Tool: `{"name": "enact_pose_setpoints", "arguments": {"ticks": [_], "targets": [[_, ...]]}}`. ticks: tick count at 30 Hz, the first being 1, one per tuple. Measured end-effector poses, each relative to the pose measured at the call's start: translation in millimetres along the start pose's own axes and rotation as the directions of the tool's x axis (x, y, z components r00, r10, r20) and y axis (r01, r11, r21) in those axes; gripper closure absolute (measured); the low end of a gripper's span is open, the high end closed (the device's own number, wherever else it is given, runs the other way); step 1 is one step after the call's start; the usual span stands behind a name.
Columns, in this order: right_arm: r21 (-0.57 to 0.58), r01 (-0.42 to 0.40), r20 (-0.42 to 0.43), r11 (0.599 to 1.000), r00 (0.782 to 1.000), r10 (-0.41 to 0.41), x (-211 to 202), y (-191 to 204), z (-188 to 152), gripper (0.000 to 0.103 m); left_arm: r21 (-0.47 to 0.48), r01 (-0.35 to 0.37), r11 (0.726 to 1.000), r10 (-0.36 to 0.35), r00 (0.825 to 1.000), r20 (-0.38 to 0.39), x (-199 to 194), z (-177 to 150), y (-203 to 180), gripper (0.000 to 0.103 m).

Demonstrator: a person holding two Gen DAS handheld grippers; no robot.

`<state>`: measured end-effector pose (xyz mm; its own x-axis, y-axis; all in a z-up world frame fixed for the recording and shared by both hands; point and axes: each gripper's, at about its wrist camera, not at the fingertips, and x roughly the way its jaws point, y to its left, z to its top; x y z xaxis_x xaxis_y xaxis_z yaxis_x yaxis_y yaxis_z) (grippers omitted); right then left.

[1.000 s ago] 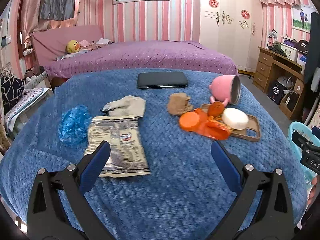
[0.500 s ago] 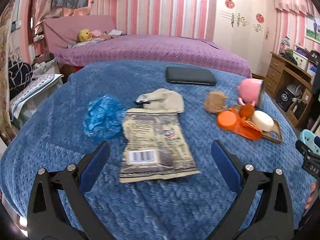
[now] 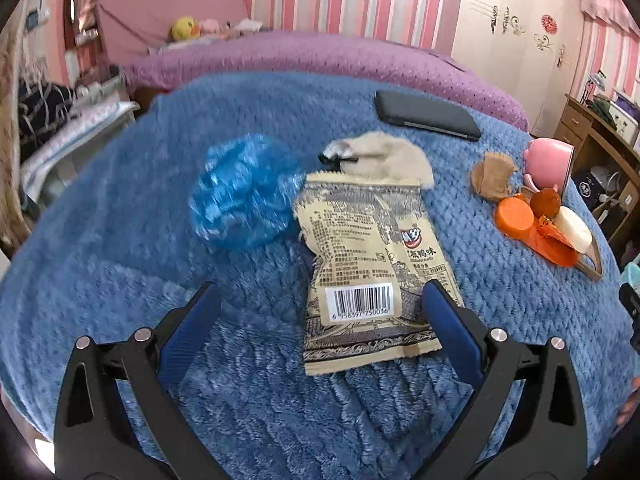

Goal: Collect trash
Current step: 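Grasp the snack wrapper with the left gripper while the right gripper reaches the soap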

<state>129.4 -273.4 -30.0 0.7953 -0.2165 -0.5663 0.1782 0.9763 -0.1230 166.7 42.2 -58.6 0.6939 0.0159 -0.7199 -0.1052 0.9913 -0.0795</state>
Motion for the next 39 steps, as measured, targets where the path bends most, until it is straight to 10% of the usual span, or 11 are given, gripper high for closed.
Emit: {"name": "enact_pose_setpoints", "arguments": {"ticks": [22, 39], "targets": [[0.011, -0.01, -0.001, 1.0, 1.0, 0.01, 1.6, -4.2, -0.7, 0.005, 0.101, 0.113, 0.988, -0.117, 0.992, 0.036, -14.4, 1.3, -30.1, 0.085], [-0.029, -0.069, 0.032, 0.997, 0.997, 0.07, 21.6, 27.1, 30.2, 0.005, 0.139, 0.092, 0.986, -0.12, 0.97, 0.211, -48.6, 19.1, -31.7, 0.089]]}}
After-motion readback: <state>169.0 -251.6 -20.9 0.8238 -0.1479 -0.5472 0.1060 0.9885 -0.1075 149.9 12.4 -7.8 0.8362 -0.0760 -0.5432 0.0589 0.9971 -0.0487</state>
